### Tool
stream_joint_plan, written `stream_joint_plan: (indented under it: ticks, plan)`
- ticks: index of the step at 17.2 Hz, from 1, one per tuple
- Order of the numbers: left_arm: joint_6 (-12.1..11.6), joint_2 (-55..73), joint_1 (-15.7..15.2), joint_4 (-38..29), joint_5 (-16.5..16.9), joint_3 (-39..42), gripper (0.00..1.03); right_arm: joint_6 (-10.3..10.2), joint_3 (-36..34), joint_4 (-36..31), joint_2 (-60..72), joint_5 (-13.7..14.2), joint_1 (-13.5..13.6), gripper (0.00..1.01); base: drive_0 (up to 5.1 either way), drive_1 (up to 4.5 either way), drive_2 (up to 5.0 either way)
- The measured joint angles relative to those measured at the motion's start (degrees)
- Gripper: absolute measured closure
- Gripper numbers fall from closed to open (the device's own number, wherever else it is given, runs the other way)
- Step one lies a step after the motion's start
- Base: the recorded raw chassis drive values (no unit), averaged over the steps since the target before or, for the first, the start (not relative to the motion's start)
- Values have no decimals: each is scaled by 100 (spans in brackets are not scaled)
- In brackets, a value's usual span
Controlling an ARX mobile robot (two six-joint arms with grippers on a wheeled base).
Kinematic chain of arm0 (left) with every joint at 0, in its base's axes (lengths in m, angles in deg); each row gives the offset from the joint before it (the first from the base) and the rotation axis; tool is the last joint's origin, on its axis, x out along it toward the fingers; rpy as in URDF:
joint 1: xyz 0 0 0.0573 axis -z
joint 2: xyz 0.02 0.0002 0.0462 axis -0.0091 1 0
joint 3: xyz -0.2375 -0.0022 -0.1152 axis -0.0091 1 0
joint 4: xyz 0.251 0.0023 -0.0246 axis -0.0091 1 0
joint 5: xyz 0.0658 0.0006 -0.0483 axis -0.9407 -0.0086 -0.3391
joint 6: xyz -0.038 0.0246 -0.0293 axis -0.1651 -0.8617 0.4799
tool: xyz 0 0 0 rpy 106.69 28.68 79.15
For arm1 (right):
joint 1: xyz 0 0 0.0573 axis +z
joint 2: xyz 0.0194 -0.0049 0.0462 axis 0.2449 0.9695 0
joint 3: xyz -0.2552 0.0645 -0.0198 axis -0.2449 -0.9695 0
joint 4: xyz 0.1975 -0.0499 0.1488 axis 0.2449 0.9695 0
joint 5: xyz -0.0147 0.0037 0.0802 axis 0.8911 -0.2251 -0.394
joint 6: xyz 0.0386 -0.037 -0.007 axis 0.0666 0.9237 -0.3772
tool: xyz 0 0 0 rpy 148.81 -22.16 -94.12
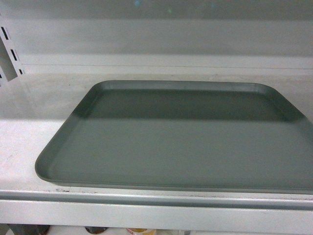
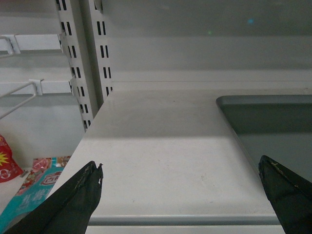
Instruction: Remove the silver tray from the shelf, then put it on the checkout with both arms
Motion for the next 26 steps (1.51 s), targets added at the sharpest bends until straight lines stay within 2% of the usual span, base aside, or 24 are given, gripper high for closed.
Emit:
stream_joint_plan:
  ticks: [14,15,16,17,18,21,25,26]
  plan:
    - [0,0,0,0,0,0,5,0,0,0,0,0,0,3,0,0,0]
    - [50,76,39,409,-70,-105,5,0,0,0,0,0,0,3,0,0,0]
    - [245,756,149,907,-195,-411,5,-289,138,529,192,518,208,3,0,0,0]
    - [328,1357,286,496,-197,-529,5,-691,190,264,879,890,313,3,0,0,0]
    - [363,1670,409,122,-227,-551,5,-835,192,-116,1248,841,234,3,0,0,0]
    - [363,2944,728,-1174,-251,-831,5,-839,452,-1539,2538,376,136,3,0,0,0]
    - [420,4911,715,-2653,35,-1335,5,-699,861,-3449,4804,-109,111,3,0,0,0]
    - [463,6422,752,-3279,127,-1954,5,-640,1502,-4339,6321,-402,179,3,0,0,0]
